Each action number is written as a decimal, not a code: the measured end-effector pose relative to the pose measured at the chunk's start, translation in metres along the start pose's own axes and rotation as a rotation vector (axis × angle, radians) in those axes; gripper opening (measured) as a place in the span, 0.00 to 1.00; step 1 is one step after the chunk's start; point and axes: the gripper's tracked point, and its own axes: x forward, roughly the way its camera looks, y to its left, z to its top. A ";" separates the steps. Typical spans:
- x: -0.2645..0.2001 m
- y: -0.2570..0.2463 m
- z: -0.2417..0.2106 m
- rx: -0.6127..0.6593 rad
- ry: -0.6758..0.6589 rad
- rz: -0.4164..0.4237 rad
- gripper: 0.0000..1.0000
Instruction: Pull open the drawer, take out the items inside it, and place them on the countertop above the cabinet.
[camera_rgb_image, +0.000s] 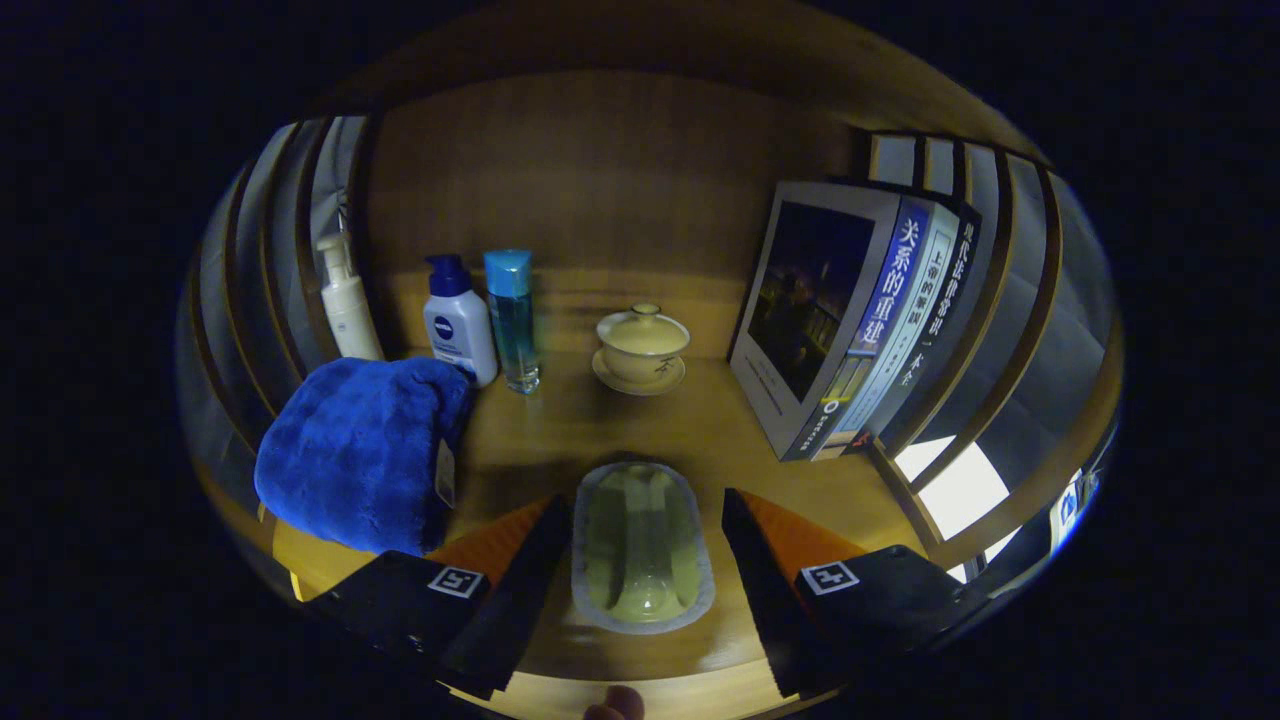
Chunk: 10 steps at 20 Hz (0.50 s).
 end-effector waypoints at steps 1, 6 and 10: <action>-0.005 0.000 0.005 -0.003 -0.031 -0.008 0.99; -0.058 -0.014 0.023 -0.013 -0.176 -0.078 0.99; -0.109 -0.026 0.034 0.002 -0.283 -0.135 0.99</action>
